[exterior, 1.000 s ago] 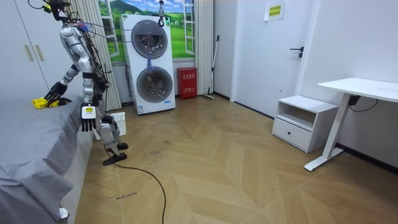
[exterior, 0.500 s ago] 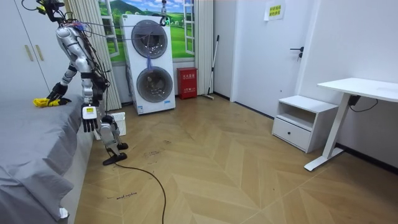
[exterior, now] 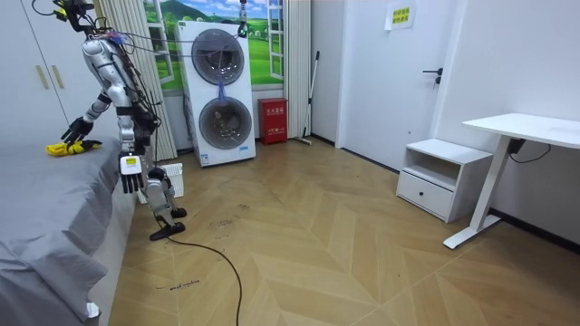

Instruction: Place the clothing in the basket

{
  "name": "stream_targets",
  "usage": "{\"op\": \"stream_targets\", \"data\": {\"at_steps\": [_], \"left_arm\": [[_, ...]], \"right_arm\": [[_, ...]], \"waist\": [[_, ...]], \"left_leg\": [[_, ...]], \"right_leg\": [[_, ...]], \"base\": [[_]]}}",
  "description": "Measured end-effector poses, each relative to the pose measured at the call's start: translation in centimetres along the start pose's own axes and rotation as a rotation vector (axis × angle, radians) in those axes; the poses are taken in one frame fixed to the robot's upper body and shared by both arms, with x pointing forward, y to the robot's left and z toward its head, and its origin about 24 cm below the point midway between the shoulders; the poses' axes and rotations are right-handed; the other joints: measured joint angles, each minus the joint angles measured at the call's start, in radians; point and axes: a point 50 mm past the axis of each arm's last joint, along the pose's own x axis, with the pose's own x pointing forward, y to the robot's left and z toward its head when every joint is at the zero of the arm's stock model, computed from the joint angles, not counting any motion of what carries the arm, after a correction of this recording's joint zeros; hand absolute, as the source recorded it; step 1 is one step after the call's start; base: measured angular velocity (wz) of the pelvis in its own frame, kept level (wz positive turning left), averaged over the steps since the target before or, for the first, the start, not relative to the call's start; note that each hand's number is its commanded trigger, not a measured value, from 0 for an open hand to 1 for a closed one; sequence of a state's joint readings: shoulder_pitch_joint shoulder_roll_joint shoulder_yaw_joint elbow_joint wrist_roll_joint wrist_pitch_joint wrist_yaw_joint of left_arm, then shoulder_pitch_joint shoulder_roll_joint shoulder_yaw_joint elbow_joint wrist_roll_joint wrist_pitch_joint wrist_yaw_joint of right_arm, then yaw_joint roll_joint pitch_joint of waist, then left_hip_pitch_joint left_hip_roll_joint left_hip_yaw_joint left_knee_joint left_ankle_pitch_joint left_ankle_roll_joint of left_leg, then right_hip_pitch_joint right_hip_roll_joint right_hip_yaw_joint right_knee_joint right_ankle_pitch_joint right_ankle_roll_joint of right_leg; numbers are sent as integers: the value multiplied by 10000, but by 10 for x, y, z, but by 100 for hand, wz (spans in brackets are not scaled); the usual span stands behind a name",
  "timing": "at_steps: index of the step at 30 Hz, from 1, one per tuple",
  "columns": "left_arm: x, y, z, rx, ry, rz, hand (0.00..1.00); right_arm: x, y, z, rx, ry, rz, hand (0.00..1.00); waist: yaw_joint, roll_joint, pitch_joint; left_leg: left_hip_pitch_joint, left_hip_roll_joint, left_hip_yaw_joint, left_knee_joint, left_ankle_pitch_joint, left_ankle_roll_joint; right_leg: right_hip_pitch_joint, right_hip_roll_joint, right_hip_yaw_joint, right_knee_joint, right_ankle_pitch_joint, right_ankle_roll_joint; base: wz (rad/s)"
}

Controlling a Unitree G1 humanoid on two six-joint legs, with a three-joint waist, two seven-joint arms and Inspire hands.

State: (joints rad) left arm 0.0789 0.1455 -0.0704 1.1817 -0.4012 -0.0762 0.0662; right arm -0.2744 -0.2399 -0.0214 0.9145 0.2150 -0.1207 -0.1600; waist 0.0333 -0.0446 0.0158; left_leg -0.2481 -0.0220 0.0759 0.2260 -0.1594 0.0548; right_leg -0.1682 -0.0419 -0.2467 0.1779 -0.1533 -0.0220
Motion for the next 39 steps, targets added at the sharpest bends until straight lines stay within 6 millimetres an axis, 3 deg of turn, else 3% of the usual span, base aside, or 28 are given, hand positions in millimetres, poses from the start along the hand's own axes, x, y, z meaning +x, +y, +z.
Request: {"op": "stream_targets", "data": {"at_steps": [10,18,32,39], "left_arm": [[0,0,0,53,30,-8,0],[0,-1,2,51,94,-62,0],[0,-1,1,57,145,-77,0],[0,0,2,62,137,-45,0]], "right_arm": [[-5,9,42,-1544,-2230,192,0],[-9,12,46,-1813,-2488,254,0],[-10,13,37,-2001,-2076,334,0],[-15,14,-13,-2825,-195,658,0]], "waist": [[-84,-32,-16],[-80,-156,-84],[-73,-189,-94],[9,-311,-33]], "left_leg": [[-75,7,45,-1,11,15],[-98,18,97,-33,11,15],[-9,39,133,-40,15,16],[135,38,189,-72,15,16]], "right_leg": [[-170,-12,117,122,-1,1],[-220,-12,98,136,-1,1],[-206,-12,99,261,-1,1],[-92,-14,200,241,-1,2]], "base": [[-3],[0],[0],[-2]]}}
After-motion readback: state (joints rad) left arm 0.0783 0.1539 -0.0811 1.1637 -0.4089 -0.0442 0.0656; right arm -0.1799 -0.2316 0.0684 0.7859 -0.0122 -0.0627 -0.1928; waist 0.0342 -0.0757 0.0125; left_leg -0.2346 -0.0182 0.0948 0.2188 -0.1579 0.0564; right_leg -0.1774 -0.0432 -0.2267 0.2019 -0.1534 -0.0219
